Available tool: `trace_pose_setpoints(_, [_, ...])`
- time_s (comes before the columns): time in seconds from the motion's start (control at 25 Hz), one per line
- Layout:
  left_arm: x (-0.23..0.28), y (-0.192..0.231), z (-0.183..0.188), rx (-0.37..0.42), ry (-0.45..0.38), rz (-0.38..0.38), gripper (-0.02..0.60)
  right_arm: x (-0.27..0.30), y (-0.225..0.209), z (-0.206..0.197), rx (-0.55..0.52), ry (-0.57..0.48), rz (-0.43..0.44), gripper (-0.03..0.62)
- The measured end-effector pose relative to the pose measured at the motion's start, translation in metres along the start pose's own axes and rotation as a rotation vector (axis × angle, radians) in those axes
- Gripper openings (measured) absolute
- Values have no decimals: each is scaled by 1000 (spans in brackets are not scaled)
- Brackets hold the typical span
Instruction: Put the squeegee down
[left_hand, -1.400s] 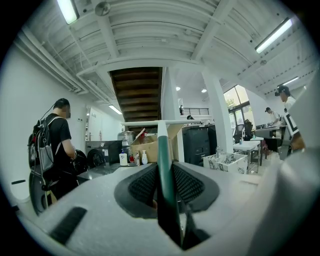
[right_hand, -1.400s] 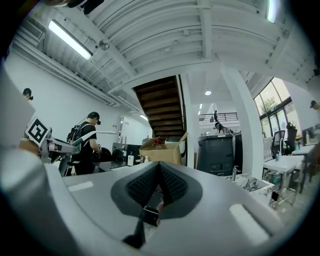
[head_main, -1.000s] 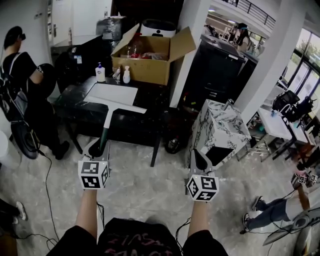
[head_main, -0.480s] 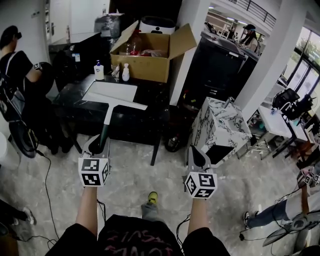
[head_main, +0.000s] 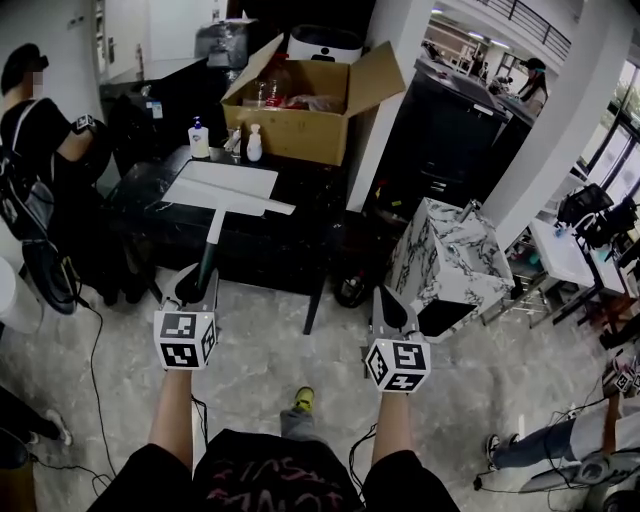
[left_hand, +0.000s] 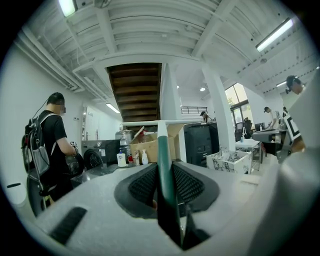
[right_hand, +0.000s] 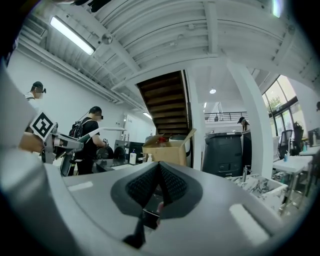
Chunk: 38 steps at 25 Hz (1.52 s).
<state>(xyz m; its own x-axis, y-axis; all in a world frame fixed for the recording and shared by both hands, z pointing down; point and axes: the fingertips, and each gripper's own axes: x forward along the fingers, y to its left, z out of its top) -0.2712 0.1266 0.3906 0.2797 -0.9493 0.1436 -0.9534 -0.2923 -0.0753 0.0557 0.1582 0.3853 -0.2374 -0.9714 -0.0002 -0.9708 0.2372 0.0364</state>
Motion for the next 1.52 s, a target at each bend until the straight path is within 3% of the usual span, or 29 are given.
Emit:
trace_pose_setpoints(0.2, [33,-3,-3,-34,6,-8,101,26,-22,-8,-1,15,5,12])
trace_pose_setpoints(0.68, [149,-11,-9,-11,28,4,101,121,-88,-37,17,7,10,12])
trace_pose_setpoints(1.0, [226,-20,6,-12,43,38,101,195,-143,-36,32,4,26,12])
trace_pose_setpoints(1.52, [287,-30,33,9,56,72,101,261,-186,-30,57,8,60,12])
